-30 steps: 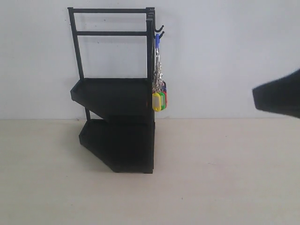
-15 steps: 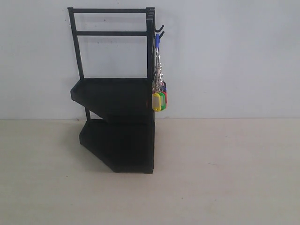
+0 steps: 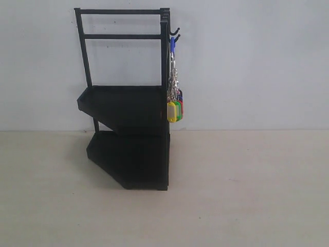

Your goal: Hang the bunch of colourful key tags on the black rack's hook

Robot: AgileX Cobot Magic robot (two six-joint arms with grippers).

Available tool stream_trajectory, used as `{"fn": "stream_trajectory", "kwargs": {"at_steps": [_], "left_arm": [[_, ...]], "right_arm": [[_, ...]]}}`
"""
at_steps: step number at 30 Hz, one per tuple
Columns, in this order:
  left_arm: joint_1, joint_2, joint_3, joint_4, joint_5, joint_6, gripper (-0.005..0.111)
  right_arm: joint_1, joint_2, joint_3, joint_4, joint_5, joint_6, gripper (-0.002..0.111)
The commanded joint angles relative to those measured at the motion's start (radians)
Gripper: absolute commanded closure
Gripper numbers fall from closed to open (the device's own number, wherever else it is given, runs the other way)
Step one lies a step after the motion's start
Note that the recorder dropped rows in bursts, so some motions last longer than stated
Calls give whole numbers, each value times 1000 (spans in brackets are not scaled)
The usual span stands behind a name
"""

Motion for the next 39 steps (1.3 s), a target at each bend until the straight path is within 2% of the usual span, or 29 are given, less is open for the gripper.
{"fn": "stream_trajectory", "kwargs": {"at_steps": [1,4,7,17,19,25,36,39], "left_arm": [[-1,4,-2,0,-12,-6,102],[-1,4,-2,0,-12,-6,102],[-1,4,-2,0,-12,-6,102],[-1,4,-2,0,-12,-6,102],[-1,4,-2,0,-12,-6,102],[-1,4,-2,0,-20,-6,102],[-1,4,-2,0,-20,-6,102],[-1,4,-2,0,-20,-6,102]], "right_arm": [[-23,-7,133,42,-425,-48,66],[-115,-73,324,121,-647,-48,66],[-193,-149,465,135,-740,-48,66],[-397,-608,786,130,-826,-71,66],[-430,-613,820,135,-834,-71,66],[-478,-613,869,144,-811,-37,66],[-478,-613,912,130,-797,-70,66],[-478,-613,912,35,-746,-38,66]]}}
